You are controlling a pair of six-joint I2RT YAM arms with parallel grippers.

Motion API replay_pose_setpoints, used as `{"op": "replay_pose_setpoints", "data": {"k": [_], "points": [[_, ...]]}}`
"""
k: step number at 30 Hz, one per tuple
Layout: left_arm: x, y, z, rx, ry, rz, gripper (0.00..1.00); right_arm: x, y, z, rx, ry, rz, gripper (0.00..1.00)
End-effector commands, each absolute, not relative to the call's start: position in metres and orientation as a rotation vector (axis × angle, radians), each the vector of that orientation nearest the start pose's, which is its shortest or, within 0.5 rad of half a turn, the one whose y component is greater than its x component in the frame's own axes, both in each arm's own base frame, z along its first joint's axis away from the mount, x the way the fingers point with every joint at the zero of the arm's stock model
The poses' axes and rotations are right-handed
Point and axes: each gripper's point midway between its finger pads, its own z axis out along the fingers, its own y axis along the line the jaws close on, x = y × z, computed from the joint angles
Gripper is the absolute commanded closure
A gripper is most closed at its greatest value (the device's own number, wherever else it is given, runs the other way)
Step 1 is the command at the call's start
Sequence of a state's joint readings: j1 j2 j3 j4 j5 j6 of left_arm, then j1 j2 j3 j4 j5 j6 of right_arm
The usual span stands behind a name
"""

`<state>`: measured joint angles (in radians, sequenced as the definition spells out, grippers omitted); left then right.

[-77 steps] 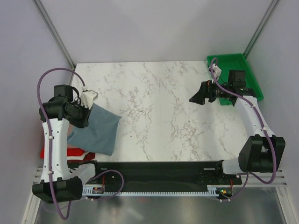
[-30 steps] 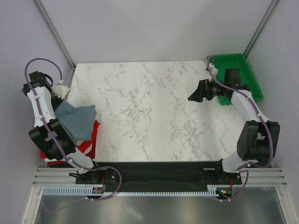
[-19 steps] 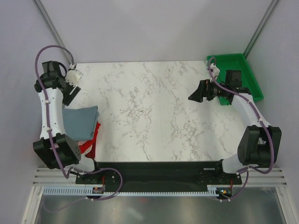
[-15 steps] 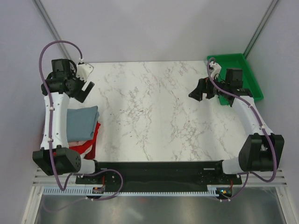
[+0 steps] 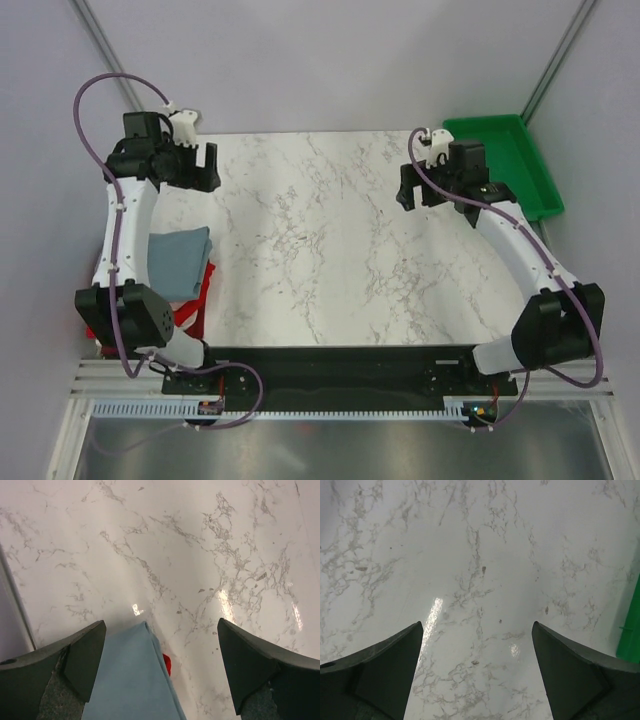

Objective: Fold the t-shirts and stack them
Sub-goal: Reset both grippers

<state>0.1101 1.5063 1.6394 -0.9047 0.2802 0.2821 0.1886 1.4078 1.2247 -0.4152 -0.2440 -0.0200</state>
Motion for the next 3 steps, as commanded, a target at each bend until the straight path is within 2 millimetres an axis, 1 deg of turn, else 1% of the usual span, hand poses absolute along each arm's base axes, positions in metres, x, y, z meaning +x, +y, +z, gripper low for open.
{"op": "replay_pose_setpoints", "data": {"k": [1, 2, 3], "points": [[0.4103, -0.0129, 0.29, 0.301, 2.181, -0.234, 0.0, 0.3938, 0.1085, 0.2107, -0.433, 2.206, 0.262, 0.02], [0.4154, -0.0135, 0.2912, 0.295, 2.166, -0.239, 0.0, 0.3945, 0.1081, 0.2118, -0.44, 2.207, 0.258, 0.02], [0.4167, -0.0155, 0.2874, 0.291, 2.166, -0.256, 0.0, 0.3952, 0.1068, 0.2109, -0.445, 2.209, 0.247, 0.02]]}}
